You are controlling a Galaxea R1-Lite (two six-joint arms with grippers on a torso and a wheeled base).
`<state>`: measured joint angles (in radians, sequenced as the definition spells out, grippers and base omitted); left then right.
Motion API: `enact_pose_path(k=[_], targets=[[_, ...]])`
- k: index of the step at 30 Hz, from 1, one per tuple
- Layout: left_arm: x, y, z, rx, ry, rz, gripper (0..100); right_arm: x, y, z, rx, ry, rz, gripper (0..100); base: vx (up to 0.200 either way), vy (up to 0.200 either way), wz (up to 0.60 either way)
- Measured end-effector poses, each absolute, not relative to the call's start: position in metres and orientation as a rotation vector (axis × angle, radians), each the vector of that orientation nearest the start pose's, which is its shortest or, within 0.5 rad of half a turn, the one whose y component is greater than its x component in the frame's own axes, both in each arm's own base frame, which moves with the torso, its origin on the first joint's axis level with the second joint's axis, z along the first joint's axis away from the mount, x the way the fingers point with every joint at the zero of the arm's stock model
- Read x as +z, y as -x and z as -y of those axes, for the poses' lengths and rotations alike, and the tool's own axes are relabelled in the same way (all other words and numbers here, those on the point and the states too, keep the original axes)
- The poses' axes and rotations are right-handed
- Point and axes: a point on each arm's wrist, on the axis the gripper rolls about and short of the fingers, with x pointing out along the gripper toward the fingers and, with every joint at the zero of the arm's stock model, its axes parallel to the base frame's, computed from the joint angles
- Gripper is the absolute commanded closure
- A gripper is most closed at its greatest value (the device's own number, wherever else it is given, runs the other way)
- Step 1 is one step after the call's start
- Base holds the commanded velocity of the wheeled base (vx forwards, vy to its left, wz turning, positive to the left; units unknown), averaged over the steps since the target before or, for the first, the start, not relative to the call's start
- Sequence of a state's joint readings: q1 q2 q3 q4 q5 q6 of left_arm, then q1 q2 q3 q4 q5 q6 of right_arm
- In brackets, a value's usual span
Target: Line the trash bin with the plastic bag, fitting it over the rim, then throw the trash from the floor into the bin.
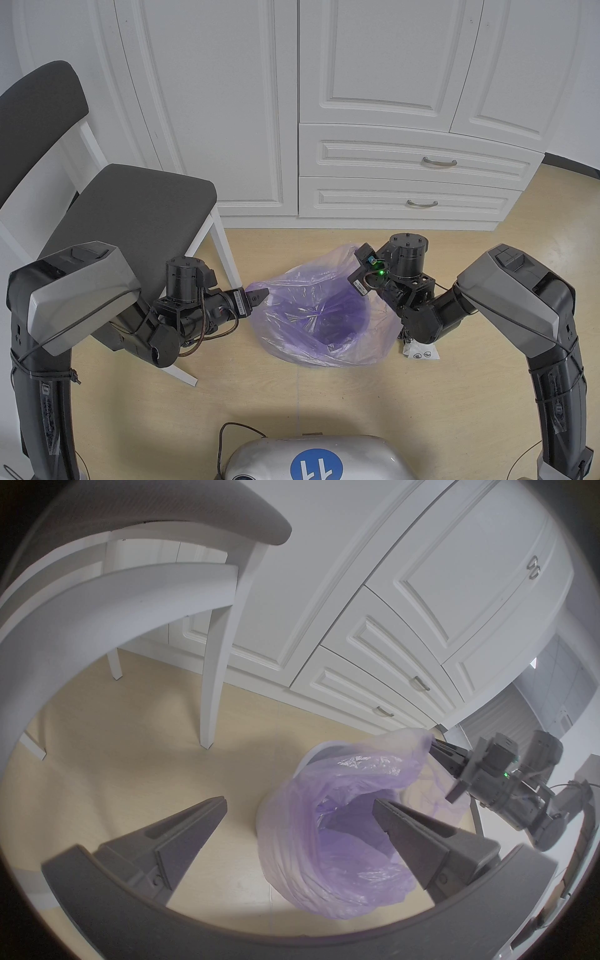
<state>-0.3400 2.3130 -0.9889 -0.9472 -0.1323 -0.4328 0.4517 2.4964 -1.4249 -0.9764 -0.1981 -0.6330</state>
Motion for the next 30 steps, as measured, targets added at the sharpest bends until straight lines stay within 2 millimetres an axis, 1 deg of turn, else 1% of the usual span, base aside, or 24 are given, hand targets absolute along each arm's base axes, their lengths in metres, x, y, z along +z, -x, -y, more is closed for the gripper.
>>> enact_pose_path(k=[5, 9, 12, 16, 19, 25, 28, 30], targets=[[0.038, -0.387, 0.140, -0.381, 0.376, -0.463, 0, 0.060, -0.466, -0.205, 0.219, 0.603, 0.006, 100, 0.000, 0.000, 0.00], [0.039, -0.386, 0.141, -0.388, 0.361, -0.457, 0, 0.061, -0.484, -0.202, 0.177, 0.529, 0.018, 100, 0.000, 0.000, 0.00], [0.040, -0.386, 0.142, -0.393, 0.352, -0.455, 0, 0.057, -0.494, -0.200, 0.156, 0.479, 0.023, 100, 0.000, 0.000, 0.00], [0.040, -0.385, 0.145, -0.399, 0.346, -0.455, 0, 0.051, -0.505, -0.203, 0.144, 0.439, 0.046, 100, 0.000, 0.000, 0.00], [0.040, -0.384, 0.149, -0.407, 0.345, -0.446, 0, 0.051, -0.513, -0.205, 0.134, 0.405, 0.077, 100, 0.000, 0.000, 0.00], [0.041, -0.385, 0.155, -0.425, 0.353, -0.405, 0, 0.043, -0.515, -0.212, 0.131, 0.388, 0.085, 100, 0.000, 0.000, 0.00], [0.038, -0.386, 0.159, -0.426, 0.354, -0.401, 0, 0.038, -0.510, -0.213, 0.134, 0.396, 0.043, 100, 0.000, 0.000, 0.00], [0.036, -0.387, 0.160, -0.422, 0.354, -0.397, 0, 0.038, -0.502, -0.213, 0.144, 0.397, 0.000, 100, 0.000, 0.000, 0.00]])
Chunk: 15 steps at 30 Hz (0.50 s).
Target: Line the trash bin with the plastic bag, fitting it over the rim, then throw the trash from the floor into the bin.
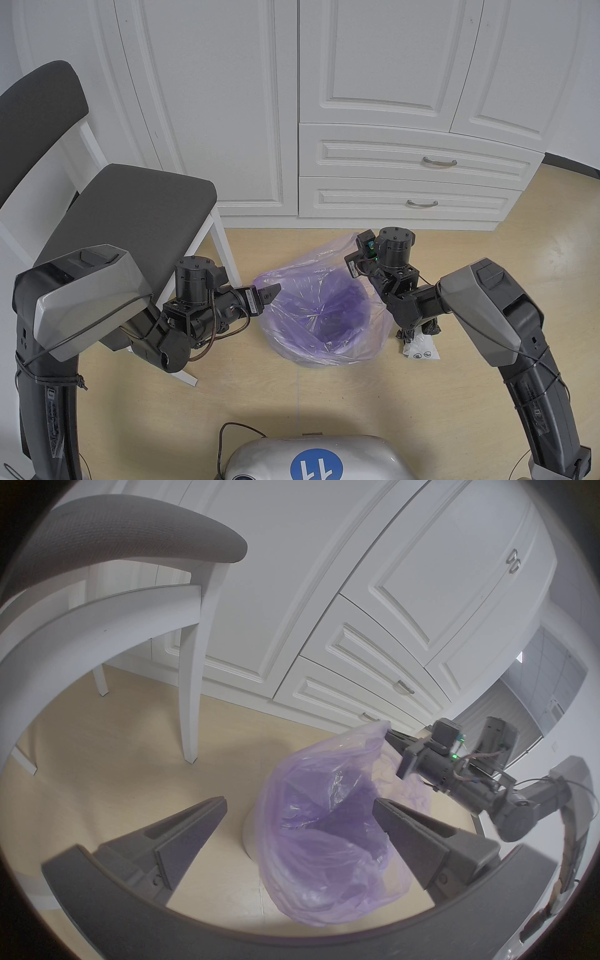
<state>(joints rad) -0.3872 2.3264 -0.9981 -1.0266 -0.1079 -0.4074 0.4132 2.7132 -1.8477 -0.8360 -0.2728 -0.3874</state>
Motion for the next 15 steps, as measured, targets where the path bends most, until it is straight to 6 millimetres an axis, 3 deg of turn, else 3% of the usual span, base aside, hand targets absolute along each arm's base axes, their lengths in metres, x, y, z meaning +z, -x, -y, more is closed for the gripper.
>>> enact_pose_path(k=[6, 15], targets=[[0.031, -0.389, 0.165, -0.412, 0.354, -0.391, 0, 0.052, -0.463, -0.209, 0.176, 0.327, -0.162, 100, 0.000, 0.000, 0.00], [0.024, -0.395, 0.171, -0.397, 0.377, -0.391, 0, 0.100, -0.395, -0.189, 0.141, -0.065, -0.308, 100, 0.000, 0.000, 0.00]])
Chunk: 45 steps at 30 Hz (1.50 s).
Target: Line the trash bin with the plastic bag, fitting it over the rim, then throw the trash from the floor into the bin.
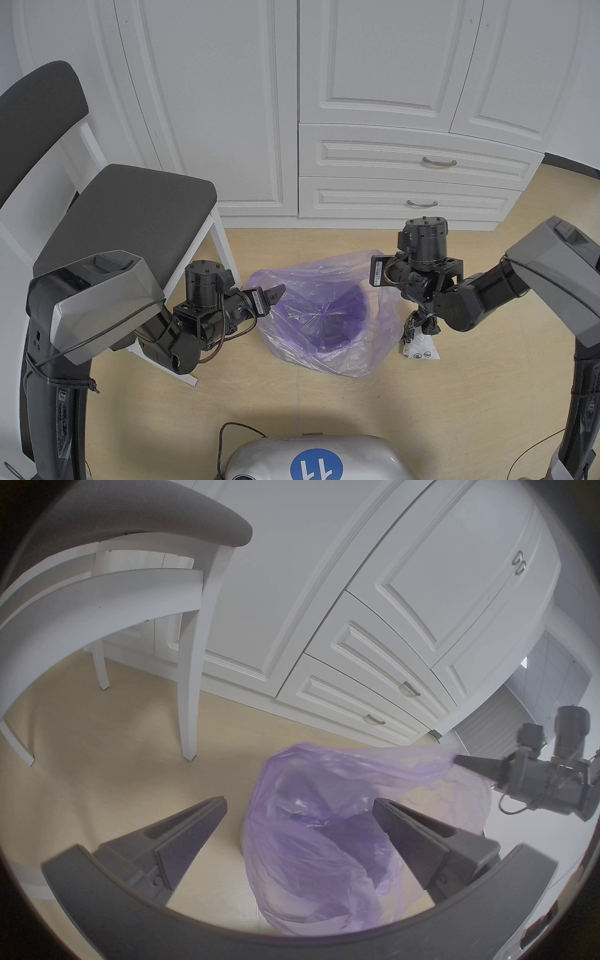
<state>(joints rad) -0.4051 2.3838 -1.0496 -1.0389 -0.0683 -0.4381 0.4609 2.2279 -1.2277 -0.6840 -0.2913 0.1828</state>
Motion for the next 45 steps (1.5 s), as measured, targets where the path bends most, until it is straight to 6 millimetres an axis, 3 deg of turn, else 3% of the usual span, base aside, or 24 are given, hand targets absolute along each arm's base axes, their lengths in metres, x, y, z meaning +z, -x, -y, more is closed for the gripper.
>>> enact_pose_path(k=[4, 8, 23, 29, 30, 45], targets=[[0.020, -0.398, 0.173, -0.392, 0.386, -0.395, 0, 0.104, -0.384, -0.183, 0.120, -0.180, -0.334, 100, 0.000, 0.000, 0.00], [0.016, -0.402, 0.173, -0.382, 0.389, -0.392, 0, 0.095, -0.387, -0.181, 0.117, -0.239, -0.343, 100, 0.000, 0.000, 0.00], [0.005, -0.413, 0.177, -0.318, 0.384, -0.369, 0, 0.067, -0.400, -0.196, 0.323, -0.453, -0.040, 100, 0.000, 0.000, 0.00], [0.000, -0.416, 0.180, -0.305, 0.382, -0.366, 0, 0.050, -0.395, -0.191, 0.404, -0.469, -0.048, 100, 0.000, 0.000, 0.00], [-0.001, -0.416, 0.180, -0.304, 0.381, -0.367, 0, 0.049, -0.394, -0.188, 0.404, -0.466, -0.058, 0, 0.000, 0.000, 0.00], [-0.006, -0.416, 0.183, -0.306, 0.378, -0.373, 0, 0.089, -0.369, -0.161, 0.366, -0.361, -0.229, 0, 0.000, 0.000, 0.00]])
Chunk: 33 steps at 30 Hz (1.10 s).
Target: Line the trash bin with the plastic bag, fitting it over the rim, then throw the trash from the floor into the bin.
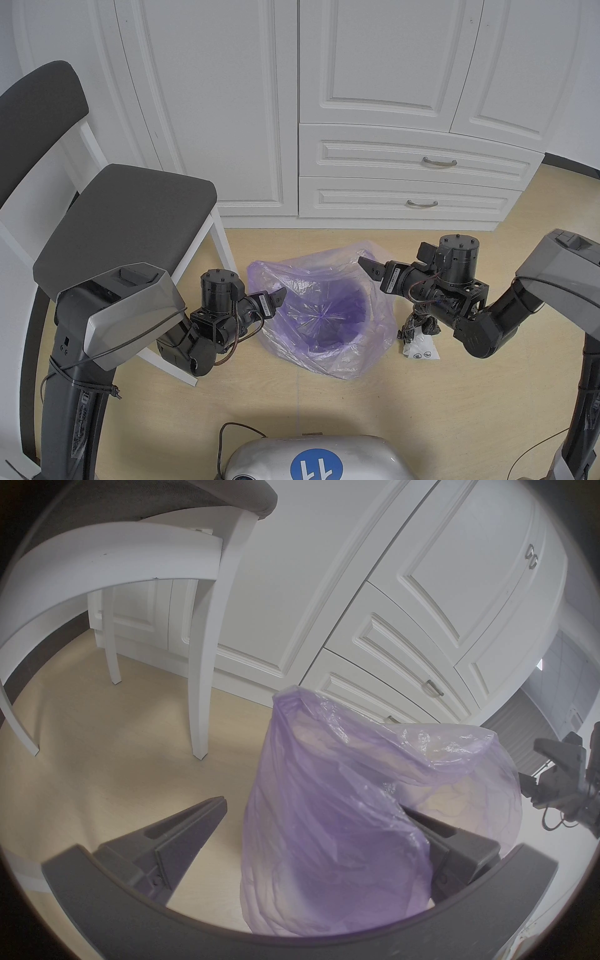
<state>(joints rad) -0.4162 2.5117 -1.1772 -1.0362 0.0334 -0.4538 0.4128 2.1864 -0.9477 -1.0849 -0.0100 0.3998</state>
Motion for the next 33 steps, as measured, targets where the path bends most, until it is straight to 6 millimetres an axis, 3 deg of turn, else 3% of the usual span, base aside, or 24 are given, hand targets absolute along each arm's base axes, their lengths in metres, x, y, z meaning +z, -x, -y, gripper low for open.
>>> enact_pose_path(k=[8, 15, 25, 33], targets=[[-0.004, -0.424, 0.188, -0.300, 0.375, -0.373, 0, 0.093, -0.357, -0.150, 0.266, -0.178, -0.364, 0, 0.000, 0.000, 0.00], [0.009, -0.448, 0.199, -0.211, 0.370, -0.318, 0, 0.072, -0.355, -0.155, 0.208, -0.054, -0.418, 0, 0.000, 0.000, 0.00], [0.008, -0.469, 0.209, -0.060, 0.369, -0.220, 0, 0.036, -0.374, -0.171, 0.136, -0.006, -0.410, 0, 0.000, 0.000, 0.00], [0.009, -0.475, 0.211, -0.016, 0.374, -0.168, 0, 0.028, -0.402, -0.149, 0.035, -0.021, -0.380, 0, 0.000, 0.000, 0.00]])
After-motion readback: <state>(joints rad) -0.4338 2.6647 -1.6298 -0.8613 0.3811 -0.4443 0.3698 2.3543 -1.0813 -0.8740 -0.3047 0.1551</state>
